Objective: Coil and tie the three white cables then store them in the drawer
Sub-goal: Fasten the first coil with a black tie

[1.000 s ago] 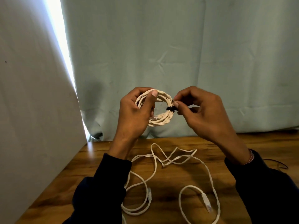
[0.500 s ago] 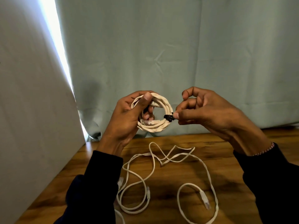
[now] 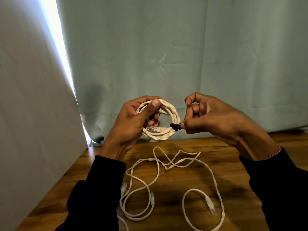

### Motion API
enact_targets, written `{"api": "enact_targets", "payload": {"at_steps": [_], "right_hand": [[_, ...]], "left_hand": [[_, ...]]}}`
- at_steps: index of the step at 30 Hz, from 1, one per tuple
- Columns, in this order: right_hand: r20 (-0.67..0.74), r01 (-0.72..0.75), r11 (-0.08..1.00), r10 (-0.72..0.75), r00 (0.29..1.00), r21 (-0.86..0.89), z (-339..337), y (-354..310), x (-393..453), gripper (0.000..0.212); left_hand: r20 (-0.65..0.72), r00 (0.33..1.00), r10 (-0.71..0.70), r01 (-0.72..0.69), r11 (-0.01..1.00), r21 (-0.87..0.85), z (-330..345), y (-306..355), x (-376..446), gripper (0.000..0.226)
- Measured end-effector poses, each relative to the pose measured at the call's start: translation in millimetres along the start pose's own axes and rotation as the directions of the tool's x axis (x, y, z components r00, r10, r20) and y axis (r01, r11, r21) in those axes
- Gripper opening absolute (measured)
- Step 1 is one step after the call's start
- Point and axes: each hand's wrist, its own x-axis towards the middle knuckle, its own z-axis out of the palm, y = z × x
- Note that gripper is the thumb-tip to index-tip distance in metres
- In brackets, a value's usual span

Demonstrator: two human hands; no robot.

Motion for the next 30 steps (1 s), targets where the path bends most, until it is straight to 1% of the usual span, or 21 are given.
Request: {"api": "enact_targets", "payload": {"at_steps": [3,7,10,12,15,17,20,22,24,27,30], "right_hand": [[0.0,-0.002,0.998,0.002,1.0,-0.062,1,0,0,0.046],[0.029,-0.007,0.99,0.011,1.0,-0.144,2,0,-1,0.053],[0.035,-0.006,0.977,0.014,0.999,-0.212,3,0,-1,0.055],[0.028,0.004,0.963,0.004,1.0,-0.27,5,2,1,0.055],[-0.006,0.064,0.941,-0.07,0.998,-0.333,9,6,4,0.047],[-0.009,0.13,0.927,-0.142,0.99,-0.352,12,7,5,0.044],[0.024,0.244,0.908,-0.251,0.968,-0.339,13,8,4,0.042],[0.044,0.294,0.896,-0.297,0.954,-0.332,14,8,3,0.042],[0.039,0.308,0.895,-0.313,0.949,-0.322,14,9,4,0.042],[0.059,0.284,0.924,-0.278,0.959,-0.256,15,10,6,0.039],[0.057,0.267,0.931,-0.261,0.964,-0.249,16,11,7,0.035]], "left_hand": [[0.009,1.0,0.025,-0.026,0.994,0.107,-3,1,0,0.028],[0.05,0.997,0.05,-0.062,0.961,0.27,-6,2,-2,0.028],[0.066,0.997,0.049,-0.069,0.934,0.349,-5,6,-2,0.026],[0.078,0.996,0.042,-0.068,0.926,0.372,-5,8,-3,0.026],[0.084,0.996,0.032,-0.06,0.928,0.368,-8,9,-3,0.025],[0.071,0.997,0.015,-0.038,0.942,0.334,-13,9,-3,0.024],[0.06,0.998,-0.016,0.0,0.965,0.26,-17,6,-2,0.026],[0.066,0.997,-0.03,0.014,0.974,0.228,-19,5,-3,0.026],[0.08,0.995,-0.054,0.039,0.984,0.175,-20,5,-3,0.026],[0.106,0.99,-0.092,0.078,0.988,0.131,-22,4,-3,0.025],[0.106,0.99,-0.095,0.084,0.991,0.102,-24,3,-3,0.024]]}}
